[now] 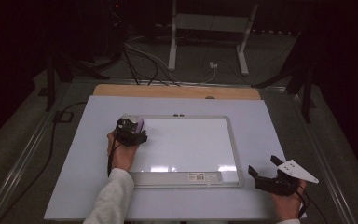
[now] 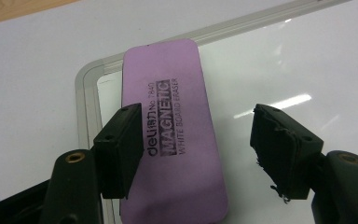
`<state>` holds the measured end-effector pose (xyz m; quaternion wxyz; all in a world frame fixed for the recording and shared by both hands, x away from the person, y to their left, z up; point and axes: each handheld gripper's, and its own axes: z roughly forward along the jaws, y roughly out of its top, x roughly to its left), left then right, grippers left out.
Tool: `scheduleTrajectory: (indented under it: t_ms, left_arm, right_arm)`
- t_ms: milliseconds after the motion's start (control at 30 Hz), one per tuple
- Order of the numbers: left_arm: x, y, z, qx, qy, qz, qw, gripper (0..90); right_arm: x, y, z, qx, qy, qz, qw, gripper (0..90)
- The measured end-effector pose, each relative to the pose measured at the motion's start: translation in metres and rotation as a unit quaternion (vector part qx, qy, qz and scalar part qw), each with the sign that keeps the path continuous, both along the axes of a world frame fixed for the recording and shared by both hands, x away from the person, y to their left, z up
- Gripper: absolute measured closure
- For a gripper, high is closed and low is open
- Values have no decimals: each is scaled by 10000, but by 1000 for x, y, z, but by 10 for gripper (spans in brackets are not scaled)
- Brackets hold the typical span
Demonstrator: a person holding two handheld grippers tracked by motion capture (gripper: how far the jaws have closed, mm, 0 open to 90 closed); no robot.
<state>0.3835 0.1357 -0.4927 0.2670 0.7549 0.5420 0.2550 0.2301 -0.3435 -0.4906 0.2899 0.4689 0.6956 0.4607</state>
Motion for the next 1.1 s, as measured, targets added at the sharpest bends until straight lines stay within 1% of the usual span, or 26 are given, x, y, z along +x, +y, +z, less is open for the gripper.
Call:
scheduleTrajectory:
  t_ms: [100,200,267,333,367,400,433,467,500,533,600,633,667,700,833,867,933,967,1000,1067,1100]
  left_arm:
    - [1,2,1,-64,27,-17,10000,333]
    - [4,7,1,-223,20,45,9997,326]
    - [4,9,1,-213,18,84,9997,316]
    - [6,11,1,-167,6,169,9997,292]
    - [7,14,0,-182,17,242,9995,284]
    - [8,19,0,-228,38,314,9992,282]
    - [8,23,-1,-324,79,364,9988,285]
    - [8,27,-2,-433,128,385,9982,312]
    - [7,29,-3,-473,148,404,9980,341]
    - [5,31,-5,-438,150,439,9980,374]
    - [2,33,-7,-544,159,576,9967,470]
    - [0,34,-8,-635,146,646,9958,508]
    - [-1,35,-8,-674,143,685,9953,518]
    - [-1,34,-8,-656,131,720,9952,528]
    - [1,32,-8,-549,100,865,9947,563]
    - [1,32,-8,-484,88,916,9946,581]
    - [1,35,-7,-436,55,1030,9937,623]
    - [1,38,-7,-500,62,1041,9933,629]
    - [1,39,-6,-538,69,1053,9930,628]
    - [0,39,-5,-509,43,1048,9932,614]
    - [-1,39,-5,-533,-6,1033,9932,573]
  right_arm:
    - [0,-1,0,11,1,-10,10000,9]
    - [0,-1,0,17,-9,-3,10000,9]
    - [0,-1,0,17,-9,-6,10000,9]
    - [0,-1,0,17,-14,-11,10000,9]
    - [0,-1,0,18,-16,-13,10000,9]
    - [0,-1,0,18,-15,-14,10000,9]
    - [0,-1,0,15,-16,-14,10000,9]
    - [0,-1,0,12,-15,-11,10000,9]
    - [0,-1,0,11,-14,-11,10000,9]
    - [0,-1,0,14,-15,-14,10000,9]
    - [0,-1,0,14,-7,-16,10000,9]
    - [0,-1,0,8,-4,-14,10000,9]
    - [0,-1,0,4,1,-11,10000,9]
    - [0,-1,0,-3,6,-9,10000,9]
    - [0,0,0,-8,-1,-3,10000,9]
    - [0,-1,0,1,-5,-13,10000,9]
    - [-1,-1,0,13,-12,-26,10000,9]
    - [-1,-2,0,18,-13,-33,10000,9]
    - [-1,-2,0,13,-14,-29,10000,9]
    - [-1,-1,0,13,-11,-21,10000,9]
    - [-1,-1,0,8,-14,-13,10000,9]
